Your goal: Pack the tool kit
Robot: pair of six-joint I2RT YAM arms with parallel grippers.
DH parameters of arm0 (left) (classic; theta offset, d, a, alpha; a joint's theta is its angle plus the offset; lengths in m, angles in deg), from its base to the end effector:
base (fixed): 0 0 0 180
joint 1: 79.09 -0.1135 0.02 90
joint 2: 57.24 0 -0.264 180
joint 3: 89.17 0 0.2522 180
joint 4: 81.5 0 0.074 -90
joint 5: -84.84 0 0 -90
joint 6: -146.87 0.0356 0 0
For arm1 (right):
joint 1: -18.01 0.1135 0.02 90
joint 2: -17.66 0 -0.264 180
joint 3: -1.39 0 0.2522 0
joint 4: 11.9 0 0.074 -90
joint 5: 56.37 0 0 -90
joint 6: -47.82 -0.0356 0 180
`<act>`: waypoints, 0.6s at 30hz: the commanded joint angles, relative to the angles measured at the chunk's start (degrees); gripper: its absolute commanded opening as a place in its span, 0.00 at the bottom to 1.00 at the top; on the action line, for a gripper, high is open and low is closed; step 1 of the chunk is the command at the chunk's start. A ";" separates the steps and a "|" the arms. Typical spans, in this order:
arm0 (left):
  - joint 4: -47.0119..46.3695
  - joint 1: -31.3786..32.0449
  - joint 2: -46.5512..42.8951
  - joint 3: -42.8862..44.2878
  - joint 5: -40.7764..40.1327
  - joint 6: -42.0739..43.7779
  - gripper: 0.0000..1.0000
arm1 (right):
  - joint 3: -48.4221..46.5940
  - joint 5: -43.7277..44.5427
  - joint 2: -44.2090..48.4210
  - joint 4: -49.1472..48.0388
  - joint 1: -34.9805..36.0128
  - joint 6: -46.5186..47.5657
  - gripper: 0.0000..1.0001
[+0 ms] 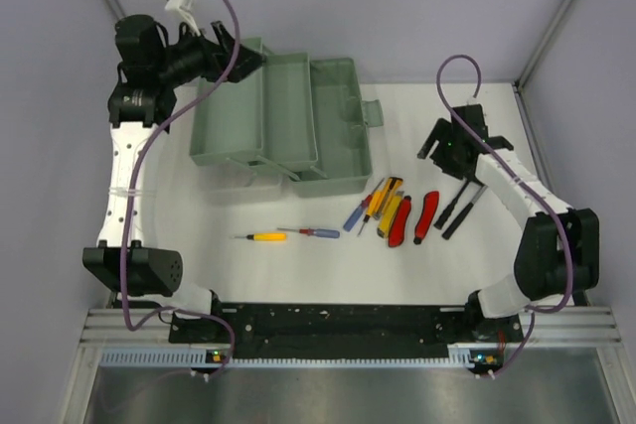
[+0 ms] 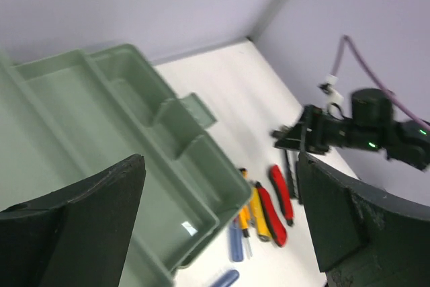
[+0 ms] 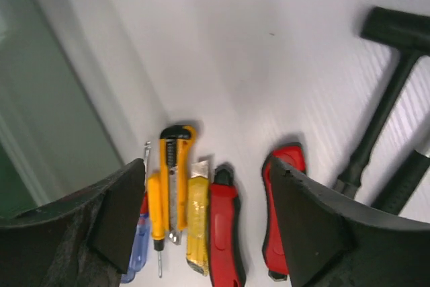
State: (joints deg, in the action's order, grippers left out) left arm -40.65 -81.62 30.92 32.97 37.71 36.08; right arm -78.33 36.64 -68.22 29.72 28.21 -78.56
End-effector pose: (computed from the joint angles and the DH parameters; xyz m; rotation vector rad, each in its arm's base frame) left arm 0.3208 -0.0101 0.5063 0.2273 1.7186 -0.8650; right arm 0.3206 0.0558 0.2686 0.5736 2.3582 0.3119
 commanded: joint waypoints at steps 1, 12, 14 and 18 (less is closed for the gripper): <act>-4.15 4.80 -1.76 -2.64 8.28 1.81 0.98 | 3.54 4.02 2.48 1.76 -4.21 -4.31 0.69; -6.70 5.42 -2.46 -5.55 9.07 -0.56 0.97 | 4.79 9.39 -5.60 3.43 -8.61 -6.15 0.51; -6.44 5.42 -2.55 -5.46 8.90 -0.30 0.96 | 4.17 10.17 -6.83 4.05 -8.70 -7.47 0.49; -5.03 5.42 -2.82 -4.93 7.41 0.93 0.96 | 2.85 11.76 -9.82 5.18 -8.88 -8.18 0.48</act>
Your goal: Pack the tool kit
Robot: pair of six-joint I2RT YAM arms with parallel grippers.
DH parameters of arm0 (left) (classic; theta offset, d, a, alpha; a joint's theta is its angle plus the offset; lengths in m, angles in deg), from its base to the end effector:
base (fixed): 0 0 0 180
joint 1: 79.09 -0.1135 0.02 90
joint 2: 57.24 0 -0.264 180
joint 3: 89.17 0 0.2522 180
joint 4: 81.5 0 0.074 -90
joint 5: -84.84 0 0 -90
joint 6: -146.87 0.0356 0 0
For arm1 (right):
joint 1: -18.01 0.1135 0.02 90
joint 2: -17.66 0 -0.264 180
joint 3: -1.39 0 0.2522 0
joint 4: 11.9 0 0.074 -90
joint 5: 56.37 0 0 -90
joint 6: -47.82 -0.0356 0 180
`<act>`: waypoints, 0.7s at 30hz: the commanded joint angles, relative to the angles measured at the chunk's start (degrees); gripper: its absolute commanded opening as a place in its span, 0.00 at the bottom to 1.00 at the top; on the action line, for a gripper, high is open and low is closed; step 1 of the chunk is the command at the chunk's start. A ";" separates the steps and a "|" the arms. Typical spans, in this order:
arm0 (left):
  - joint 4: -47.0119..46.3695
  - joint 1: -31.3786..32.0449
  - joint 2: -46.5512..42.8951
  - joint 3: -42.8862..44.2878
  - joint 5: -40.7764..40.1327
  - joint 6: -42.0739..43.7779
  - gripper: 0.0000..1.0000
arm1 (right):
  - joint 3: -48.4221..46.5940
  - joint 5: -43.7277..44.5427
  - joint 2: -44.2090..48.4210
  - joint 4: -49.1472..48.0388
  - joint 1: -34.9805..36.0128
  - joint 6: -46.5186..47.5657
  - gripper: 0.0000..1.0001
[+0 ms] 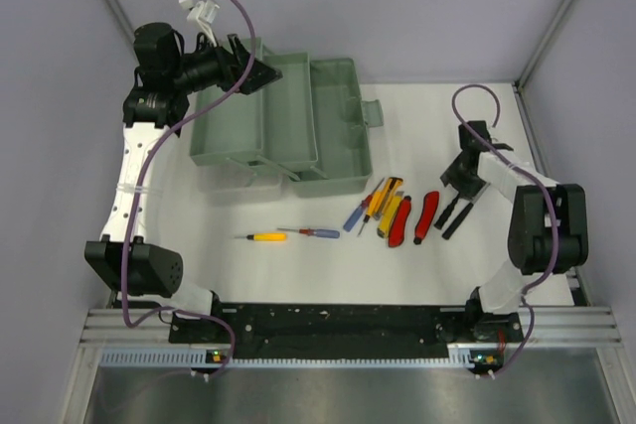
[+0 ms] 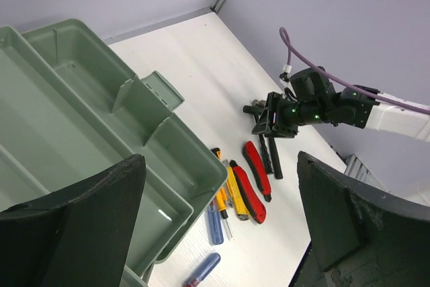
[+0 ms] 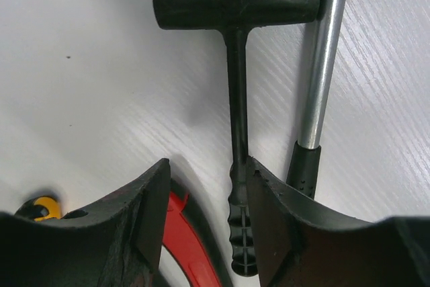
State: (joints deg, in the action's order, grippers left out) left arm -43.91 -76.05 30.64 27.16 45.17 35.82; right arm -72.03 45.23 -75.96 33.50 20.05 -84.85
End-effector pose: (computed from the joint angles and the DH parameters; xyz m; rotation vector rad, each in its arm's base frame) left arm 0.3256 -0.0447 0.4821 0.3968 1.7451 -1.0588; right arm 0.3184 0.0042 0.1907 0.9829 2.4859 -0.0313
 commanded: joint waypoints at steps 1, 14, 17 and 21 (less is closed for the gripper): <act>-1.34 -0.15 -2.62 0.97 -0.57 1.46 0.97 | -3.62 3.52 -2.44 1.84 -0.73 -2.06 0.48; 3.31 -0.32 -2.45 3.51 -6.20 4.88 0.96 | -2.74 4.49 -4.99 1.94 -1.08 -4.96 0.43; 5.51 -0.50 -2.45 5.62 -7.61 6.03 0.96 | -2.92 4.84 -5.69 2.11 -0.99 -4.61 0.41; 6.57 -0.59 -2.97 6.68 -8.75 6.82 0.96 | -2.92 3.88 -6.74 1.94 -0.99 -4.70 0.22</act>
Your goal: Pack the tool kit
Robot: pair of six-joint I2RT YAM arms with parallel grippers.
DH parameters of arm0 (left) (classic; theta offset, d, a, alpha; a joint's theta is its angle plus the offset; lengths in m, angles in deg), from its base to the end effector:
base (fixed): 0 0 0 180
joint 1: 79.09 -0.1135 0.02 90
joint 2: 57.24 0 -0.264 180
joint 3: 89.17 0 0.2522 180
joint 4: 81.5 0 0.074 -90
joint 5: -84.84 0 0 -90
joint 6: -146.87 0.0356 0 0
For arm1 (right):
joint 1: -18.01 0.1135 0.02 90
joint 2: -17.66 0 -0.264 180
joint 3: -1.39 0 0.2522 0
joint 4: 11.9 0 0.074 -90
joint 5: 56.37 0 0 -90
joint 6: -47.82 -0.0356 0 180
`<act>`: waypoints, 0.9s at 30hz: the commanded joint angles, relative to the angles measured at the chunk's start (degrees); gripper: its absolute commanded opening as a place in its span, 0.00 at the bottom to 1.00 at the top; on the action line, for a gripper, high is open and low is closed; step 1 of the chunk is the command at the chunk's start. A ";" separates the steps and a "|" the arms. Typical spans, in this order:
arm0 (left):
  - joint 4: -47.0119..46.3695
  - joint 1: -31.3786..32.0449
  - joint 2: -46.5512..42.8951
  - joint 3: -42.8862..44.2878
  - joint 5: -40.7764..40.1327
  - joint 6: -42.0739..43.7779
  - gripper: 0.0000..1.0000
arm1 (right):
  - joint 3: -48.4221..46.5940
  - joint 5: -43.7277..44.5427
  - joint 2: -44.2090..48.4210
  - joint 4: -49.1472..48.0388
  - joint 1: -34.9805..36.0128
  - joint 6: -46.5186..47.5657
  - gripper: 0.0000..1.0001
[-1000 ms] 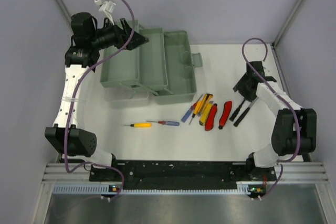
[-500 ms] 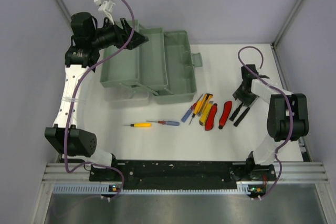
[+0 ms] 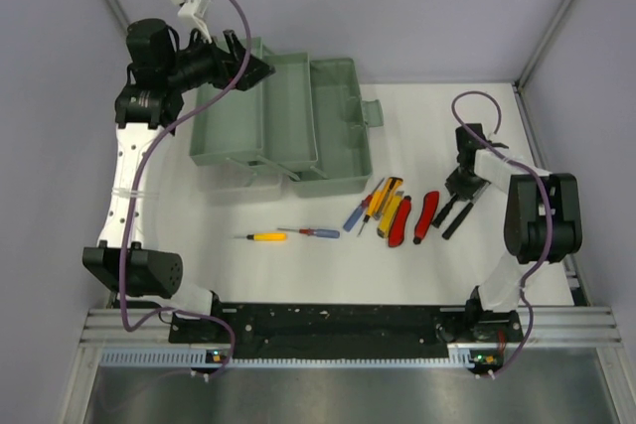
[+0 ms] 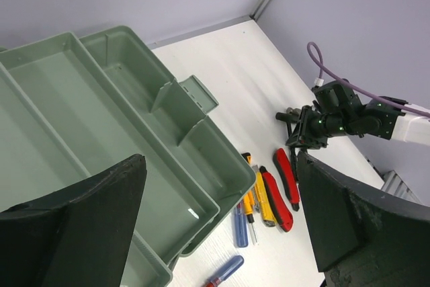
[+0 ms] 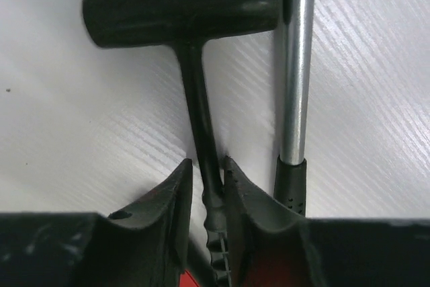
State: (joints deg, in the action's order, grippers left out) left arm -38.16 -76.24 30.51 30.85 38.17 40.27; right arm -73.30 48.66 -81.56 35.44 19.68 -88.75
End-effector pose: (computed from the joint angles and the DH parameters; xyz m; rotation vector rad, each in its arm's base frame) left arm 0.3193 -0.0404 0.4928 0.3505 1.7645 -0.9072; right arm 0.3256 0.0003 0.1664 1.1011 2.5136 -0.1515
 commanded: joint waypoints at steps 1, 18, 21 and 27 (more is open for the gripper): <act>1.00 -0.48 -2.93 2.99 -2.11 2.54 0.96 | -1.56 -0.08 -1.15 -0.36 -0.62 -0.72 0.14; 1.09 -0.39 -3.11 2.90 -4.31 1.31 0.96 | -10.25 7.12 11.32 -0.71 3.33 7.71 0.00; 1.18 -0.48 -3.11 2.82 -5.09 0.96 0.95 | -16.31 7.82 12.82 -0.80 6.84 10.61 0.00; 0.39 -0.48 -3.19 2.11 -5.54 -0.18 0.95 | -27.74 2.12 10.11 -7.11 15.45 15.36 0.00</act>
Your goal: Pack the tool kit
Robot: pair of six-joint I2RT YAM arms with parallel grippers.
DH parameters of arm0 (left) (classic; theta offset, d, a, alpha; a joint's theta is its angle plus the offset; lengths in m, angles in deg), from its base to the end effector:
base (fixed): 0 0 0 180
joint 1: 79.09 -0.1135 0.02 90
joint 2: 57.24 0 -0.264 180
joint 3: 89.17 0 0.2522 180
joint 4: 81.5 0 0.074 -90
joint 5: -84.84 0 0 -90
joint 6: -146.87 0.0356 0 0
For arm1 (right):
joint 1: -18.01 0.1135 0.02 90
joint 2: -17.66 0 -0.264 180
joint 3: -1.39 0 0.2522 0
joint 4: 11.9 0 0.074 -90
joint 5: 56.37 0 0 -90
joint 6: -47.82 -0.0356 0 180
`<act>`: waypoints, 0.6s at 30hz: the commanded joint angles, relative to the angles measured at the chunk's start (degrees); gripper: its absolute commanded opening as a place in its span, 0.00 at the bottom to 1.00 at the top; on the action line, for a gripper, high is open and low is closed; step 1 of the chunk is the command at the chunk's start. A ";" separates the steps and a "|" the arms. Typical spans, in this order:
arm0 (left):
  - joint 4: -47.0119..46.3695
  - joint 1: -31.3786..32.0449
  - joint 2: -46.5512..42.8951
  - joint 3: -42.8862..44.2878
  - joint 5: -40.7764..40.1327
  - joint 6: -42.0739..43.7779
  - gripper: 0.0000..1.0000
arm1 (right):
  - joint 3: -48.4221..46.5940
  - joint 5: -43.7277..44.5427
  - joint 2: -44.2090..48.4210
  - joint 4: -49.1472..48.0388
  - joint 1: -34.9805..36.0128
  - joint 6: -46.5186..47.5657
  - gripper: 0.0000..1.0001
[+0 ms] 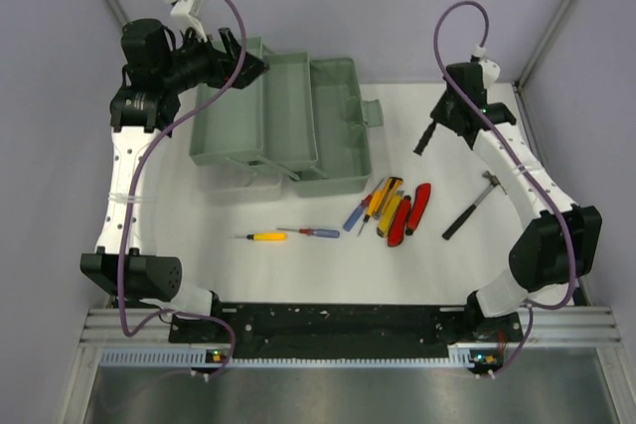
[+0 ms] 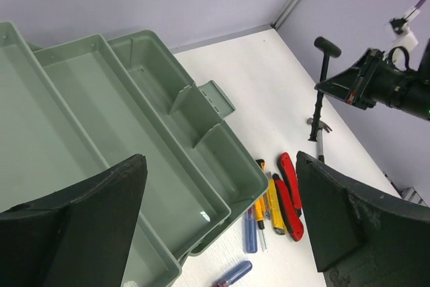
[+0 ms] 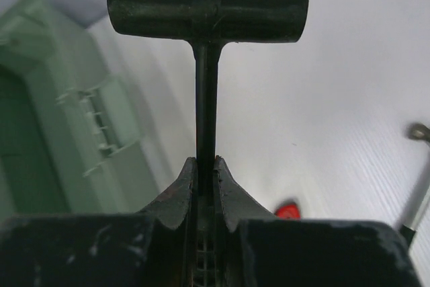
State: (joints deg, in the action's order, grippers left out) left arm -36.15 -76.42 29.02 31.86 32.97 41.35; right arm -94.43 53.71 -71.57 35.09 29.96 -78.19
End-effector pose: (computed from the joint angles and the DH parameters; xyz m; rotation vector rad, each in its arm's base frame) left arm 0.3089 -0.0364 0.5020 0.2975 1.7606 -0.8110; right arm 0.3438 0.0603 0.3368 0.6399 2.1319 0.0577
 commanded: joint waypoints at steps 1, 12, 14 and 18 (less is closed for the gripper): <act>-1.88 -0.22 -1.79 0.93 -0.16 -1.61 0.95 | -7.75 -3.81 -1.20 -8.69 6.76 5.68 0.00; -3.20 -0.22 -3.29 -1.44 0.10 -2.66 0.94 | -20.76 -13.75 -21.05 -19.96 19.07 10.95 0.00; -3.38 -0.22 -3.46 -1.71 -0.07 -2.66 0.94 | -22.43 -14.62 -24.40 -19.87 19.52 12.28 0.00; -3.56 -0.22 -3.64 -2.14 -0.25 -2.75 0.94 | -24.46 -16.47 -28.89 -19.96 19.69 13.33 0.00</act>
State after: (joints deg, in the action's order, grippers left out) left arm -36.67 -76.42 27.86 29.98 32.84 38.96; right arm -113.78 39.67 -98.45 18.09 49.43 -67.85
